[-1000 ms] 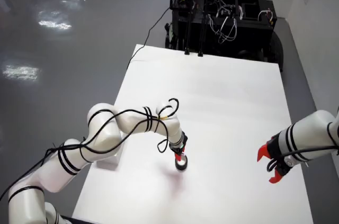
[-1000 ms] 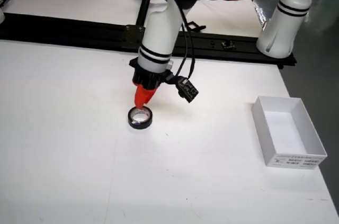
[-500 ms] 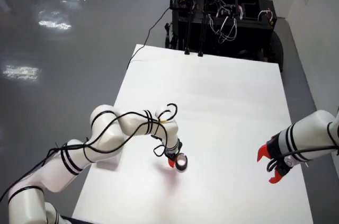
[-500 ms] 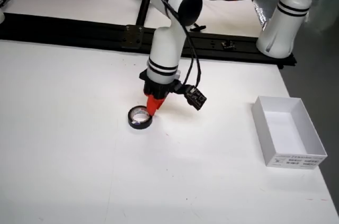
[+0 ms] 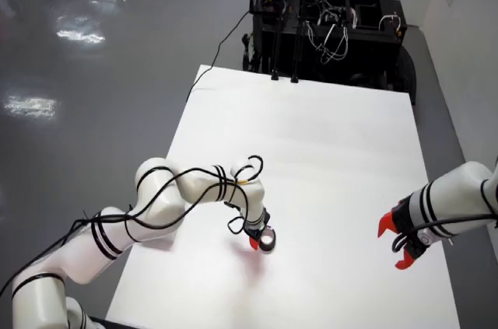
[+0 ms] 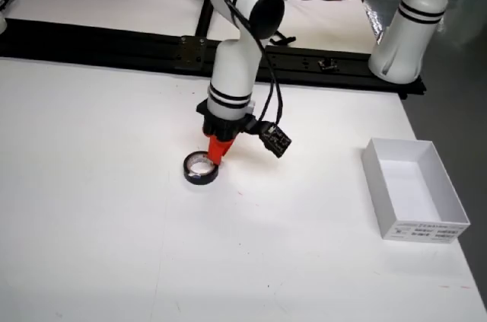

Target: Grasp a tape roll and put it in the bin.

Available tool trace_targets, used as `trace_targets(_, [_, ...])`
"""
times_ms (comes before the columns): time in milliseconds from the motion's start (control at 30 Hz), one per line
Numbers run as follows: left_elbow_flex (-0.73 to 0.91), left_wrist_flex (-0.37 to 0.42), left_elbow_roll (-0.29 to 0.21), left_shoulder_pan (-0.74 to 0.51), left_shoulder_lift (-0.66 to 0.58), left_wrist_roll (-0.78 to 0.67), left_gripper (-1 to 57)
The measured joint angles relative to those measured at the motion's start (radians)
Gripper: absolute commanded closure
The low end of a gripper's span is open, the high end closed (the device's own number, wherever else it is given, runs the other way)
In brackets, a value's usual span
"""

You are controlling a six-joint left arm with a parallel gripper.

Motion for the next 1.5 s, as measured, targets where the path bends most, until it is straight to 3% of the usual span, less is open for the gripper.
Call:
trace_targets(367, [-0.059, 0.067, 0.01, -0.012, 0.033, -0.019, 40.5])
trace_targets(867, [-0.011, 0.089, 0.061, 0.008, -0.101, -0.055, 39.9])
trace_targets(1133, [-0.239, 0.105, 0.063, -0.046, -0.009, -0.025, 39.5])
trace_targets(1500, [-0.505, 0.071, 0.017, -0.139, 0.143, 0.049, 41.5])
